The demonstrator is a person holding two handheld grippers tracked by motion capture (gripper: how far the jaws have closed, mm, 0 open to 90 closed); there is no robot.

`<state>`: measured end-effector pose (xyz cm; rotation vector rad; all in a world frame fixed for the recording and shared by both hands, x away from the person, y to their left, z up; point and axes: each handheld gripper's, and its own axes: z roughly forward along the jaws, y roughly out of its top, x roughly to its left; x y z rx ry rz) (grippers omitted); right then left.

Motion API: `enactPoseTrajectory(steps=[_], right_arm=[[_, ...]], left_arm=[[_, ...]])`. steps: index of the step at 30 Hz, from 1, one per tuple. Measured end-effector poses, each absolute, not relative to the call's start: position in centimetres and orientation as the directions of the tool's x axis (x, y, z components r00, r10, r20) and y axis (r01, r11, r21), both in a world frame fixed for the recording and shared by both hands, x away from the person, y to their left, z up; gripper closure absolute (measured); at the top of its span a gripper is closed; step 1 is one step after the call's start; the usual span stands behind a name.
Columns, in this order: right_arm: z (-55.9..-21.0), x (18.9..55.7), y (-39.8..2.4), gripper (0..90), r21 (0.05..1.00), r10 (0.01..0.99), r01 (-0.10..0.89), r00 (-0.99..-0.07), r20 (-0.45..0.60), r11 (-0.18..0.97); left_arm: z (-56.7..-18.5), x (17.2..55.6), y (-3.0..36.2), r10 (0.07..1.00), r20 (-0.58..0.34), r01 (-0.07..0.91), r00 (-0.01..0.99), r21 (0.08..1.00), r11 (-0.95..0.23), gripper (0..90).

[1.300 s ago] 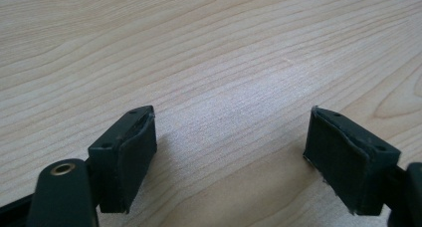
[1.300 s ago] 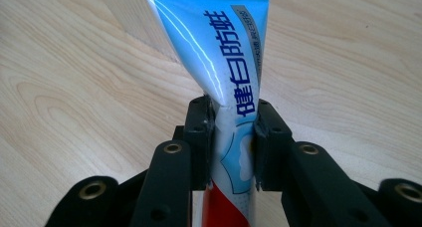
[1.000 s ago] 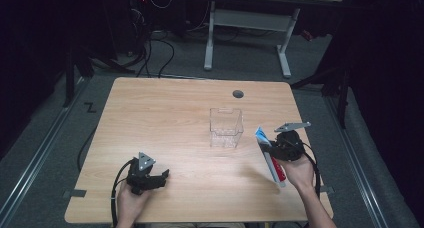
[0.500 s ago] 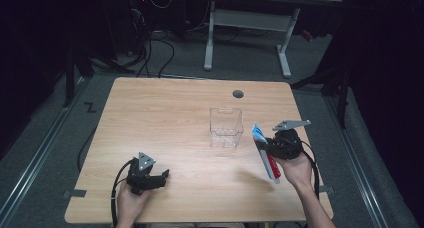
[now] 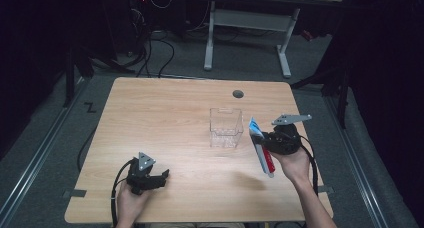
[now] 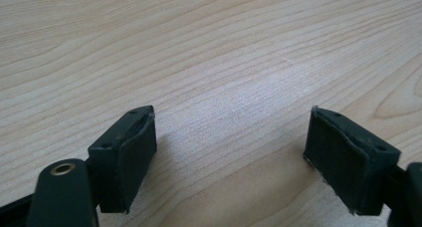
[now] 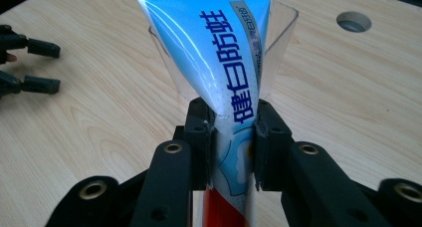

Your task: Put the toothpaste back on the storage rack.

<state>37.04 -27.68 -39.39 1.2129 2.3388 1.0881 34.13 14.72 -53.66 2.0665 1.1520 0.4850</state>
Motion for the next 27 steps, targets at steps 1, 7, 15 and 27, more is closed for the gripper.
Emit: enactPoseTrajectory(steps=[1,7,15,27], right_arm=[[-39.2,37.2,-27.6,72.8,0.741,0.788,0.570,-0.609,0.092,0.355],[-38.2,37.9,-27.0,72.8,0.754,0.773,0.548,-0.629,0.085,0.362],[-36.8,38.5,-26.1,72.9,0.777,0.757,0.516,-0.649,0.078,0.362],[-35.2,40.0,-25.7,73.0,0.814,0.746,0.497,-0.654,0.123,0.301]], left_arm=[[-53.7,34.1,14.7,0.847,-0.017,0.580,0.532,0.736,-0.350,20.6],[-53.7,34.1,14.7,0.847,-0.017,0.580,0.532,0.736,-0.350,20.6],[-53.7,34.1,14.7,0.846,-0.017,0.580,0.532,0.735,-0.350,20.5],[-53.7,34.1,14.7,0.846,-0.017,0.580,0.533,0.736,-0.350,20.4]])
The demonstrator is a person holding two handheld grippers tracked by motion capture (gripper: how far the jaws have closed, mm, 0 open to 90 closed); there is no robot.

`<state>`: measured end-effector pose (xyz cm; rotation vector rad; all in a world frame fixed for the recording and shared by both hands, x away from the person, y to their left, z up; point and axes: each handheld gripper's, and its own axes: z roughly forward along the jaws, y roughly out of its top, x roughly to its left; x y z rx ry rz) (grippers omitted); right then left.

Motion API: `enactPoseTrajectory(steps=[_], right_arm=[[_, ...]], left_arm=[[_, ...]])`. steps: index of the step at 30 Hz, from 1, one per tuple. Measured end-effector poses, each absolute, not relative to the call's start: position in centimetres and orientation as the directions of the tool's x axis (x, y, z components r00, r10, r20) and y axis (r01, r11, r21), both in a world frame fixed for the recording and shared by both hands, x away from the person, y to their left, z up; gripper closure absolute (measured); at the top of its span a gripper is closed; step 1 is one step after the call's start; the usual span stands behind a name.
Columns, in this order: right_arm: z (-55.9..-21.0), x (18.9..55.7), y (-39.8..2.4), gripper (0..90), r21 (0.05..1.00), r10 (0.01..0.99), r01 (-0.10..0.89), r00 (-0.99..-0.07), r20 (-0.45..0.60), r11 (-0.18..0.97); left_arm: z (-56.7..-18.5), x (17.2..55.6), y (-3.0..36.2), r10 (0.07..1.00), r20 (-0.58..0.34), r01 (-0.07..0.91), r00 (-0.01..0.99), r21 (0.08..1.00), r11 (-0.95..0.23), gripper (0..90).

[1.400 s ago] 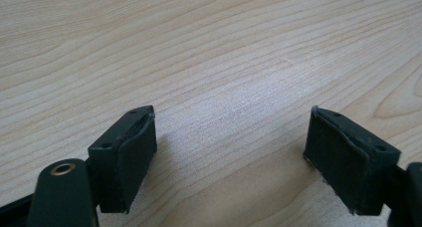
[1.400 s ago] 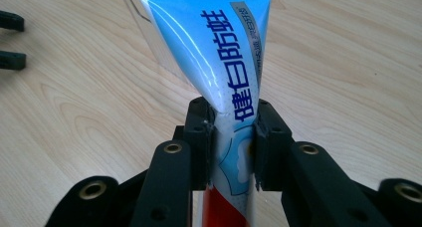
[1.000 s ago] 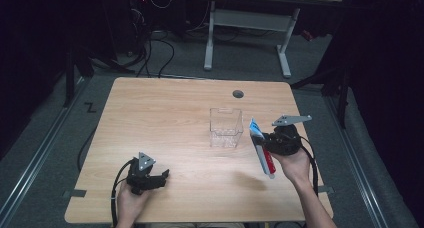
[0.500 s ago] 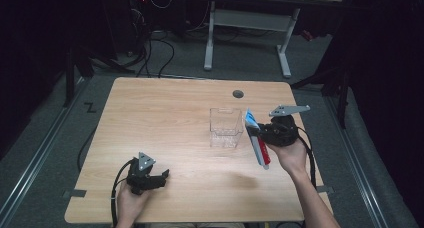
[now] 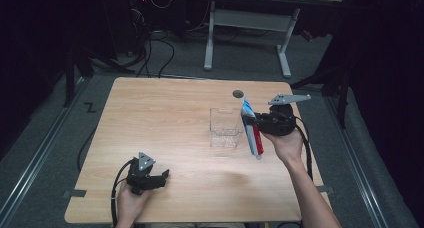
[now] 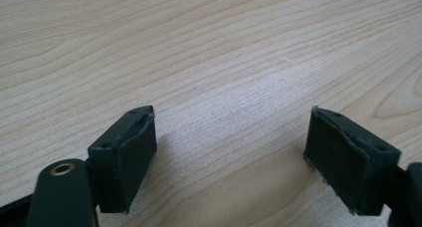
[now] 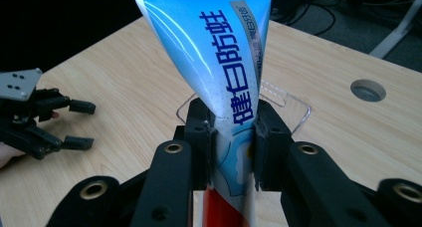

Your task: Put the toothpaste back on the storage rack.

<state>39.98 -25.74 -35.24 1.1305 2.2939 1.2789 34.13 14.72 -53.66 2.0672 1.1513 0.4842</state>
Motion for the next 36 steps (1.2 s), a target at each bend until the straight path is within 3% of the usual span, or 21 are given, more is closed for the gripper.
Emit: enactPoseTrajectory(steps=[36], right_arm=[[-32.9,43.8,-22.7,73.1,0.853,0.729,0.445,-0.674,0.117,0.275]], left_arm=[[-53.7,34.1,14.7,0.846,-0.016,0.579,0.532,0.736,-0.350,20.3]])
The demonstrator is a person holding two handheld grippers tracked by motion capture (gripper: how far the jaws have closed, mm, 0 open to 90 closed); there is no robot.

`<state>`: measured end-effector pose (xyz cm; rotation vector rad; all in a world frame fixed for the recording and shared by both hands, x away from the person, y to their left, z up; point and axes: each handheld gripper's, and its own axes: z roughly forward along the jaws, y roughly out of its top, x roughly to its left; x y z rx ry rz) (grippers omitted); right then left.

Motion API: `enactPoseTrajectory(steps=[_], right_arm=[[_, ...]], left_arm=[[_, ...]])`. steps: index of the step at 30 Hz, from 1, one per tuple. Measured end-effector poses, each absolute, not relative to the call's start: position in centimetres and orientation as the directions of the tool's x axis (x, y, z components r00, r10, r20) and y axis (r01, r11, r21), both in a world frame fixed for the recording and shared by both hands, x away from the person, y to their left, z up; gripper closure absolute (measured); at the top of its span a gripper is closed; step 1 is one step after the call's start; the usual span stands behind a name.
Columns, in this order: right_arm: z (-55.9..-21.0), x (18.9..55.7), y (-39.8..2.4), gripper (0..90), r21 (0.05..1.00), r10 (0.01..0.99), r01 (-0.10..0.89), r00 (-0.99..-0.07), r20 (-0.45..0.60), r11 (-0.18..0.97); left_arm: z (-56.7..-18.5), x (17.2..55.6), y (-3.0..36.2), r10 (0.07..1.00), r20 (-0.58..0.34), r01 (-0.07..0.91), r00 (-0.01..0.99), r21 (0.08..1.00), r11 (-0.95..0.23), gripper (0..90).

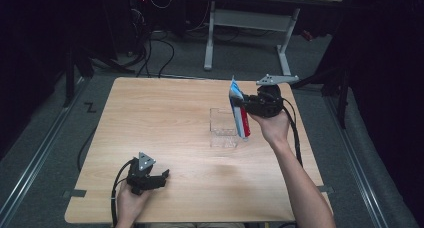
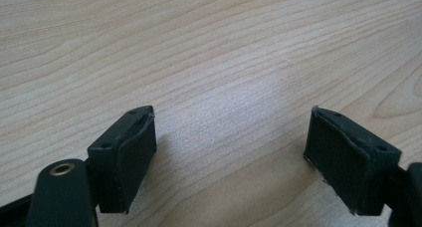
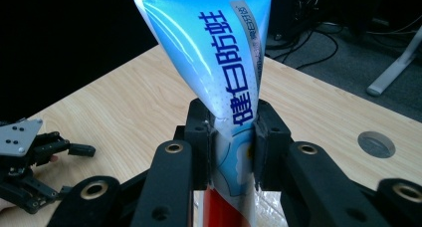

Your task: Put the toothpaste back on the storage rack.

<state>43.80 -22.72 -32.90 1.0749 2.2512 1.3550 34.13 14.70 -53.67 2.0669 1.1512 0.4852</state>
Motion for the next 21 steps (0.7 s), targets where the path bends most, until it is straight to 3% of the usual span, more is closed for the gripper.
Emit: enactPoseTrajectory(steps=[21], right_arm=[[-32.2,45.9,-20.6,72.8,0.873,0.746,0.411,-0.660,0.087,0.262]], left_arm=[[-53.7,34.1,14.7,0.847,-0.014,0.578,0.532,0.737,-0.351,20.3]])
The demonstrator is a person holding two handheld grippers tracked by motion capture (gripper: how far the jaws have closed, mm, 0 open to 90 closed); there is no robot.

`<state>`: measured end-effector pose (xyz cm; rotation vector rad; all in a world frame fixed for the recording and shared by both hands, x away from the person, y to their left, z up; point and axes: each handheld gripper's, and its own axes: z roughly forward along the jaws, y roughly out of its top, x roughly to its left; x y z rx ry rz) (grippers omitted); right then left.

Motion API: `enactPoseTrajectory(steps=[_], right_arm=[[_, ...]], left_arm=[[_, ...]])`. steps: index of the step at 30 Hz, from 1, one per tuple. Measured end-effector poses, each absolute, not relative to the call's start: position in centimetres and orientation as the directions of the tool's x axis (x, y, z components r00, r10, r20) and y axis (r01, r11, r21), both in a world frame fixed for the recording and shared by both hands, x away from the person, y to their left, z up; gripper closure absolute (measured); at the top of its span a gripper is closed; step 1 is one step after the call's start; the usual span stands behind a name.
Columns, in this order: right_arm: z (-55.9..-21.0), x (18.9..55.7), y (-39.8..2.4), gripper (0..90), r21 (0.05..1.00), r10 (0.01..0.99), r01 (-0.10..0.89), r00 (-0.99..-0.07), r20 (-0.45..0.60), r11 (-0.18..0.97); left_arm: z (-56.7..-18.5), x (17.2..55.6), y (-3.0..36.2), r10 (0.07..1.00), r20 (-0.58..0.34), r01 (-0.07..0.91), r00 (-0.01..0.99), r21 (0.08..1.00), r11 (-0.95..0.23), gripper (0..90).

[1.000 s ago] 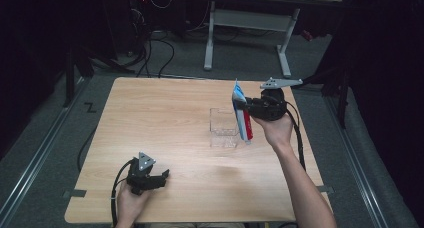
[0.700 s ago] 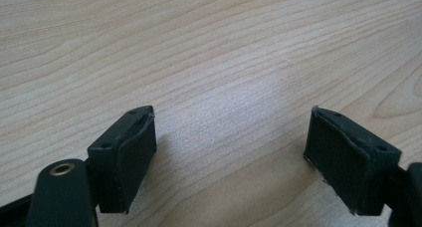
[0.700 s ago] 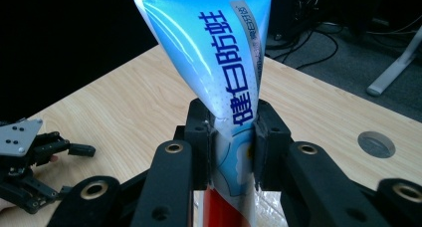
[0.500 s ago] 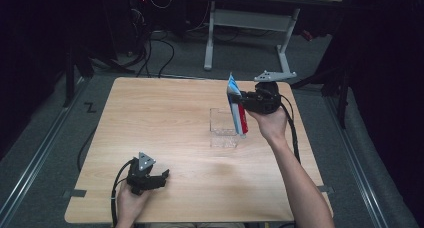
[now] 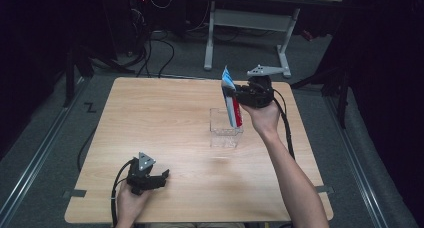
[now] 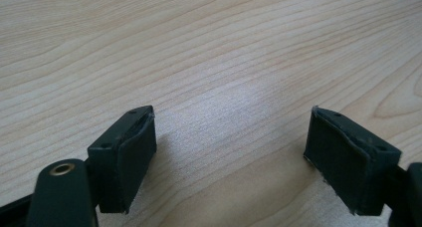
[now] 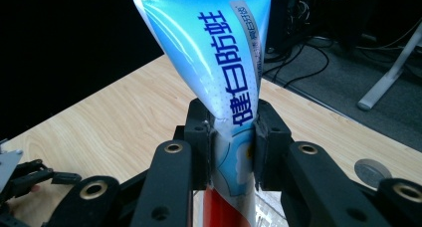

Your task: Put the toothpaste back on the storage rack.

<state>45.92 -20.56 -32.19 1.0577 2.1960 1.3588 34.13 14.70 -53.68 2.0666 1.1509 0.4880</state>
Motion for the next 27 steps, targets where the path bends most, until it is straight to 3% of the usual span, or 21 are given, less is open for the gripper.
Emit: enactPoseTrajectory(steps=[27], right_arm=[[-35.1,47.4,-19.7,72.2,0.850,0.779,0.444,-0.624,0.066,0.283]], left_arm=[[-53.7,34.1,14.7,0.847,-0.014,0.579,0.531,0.736,-0.351,20.3]])
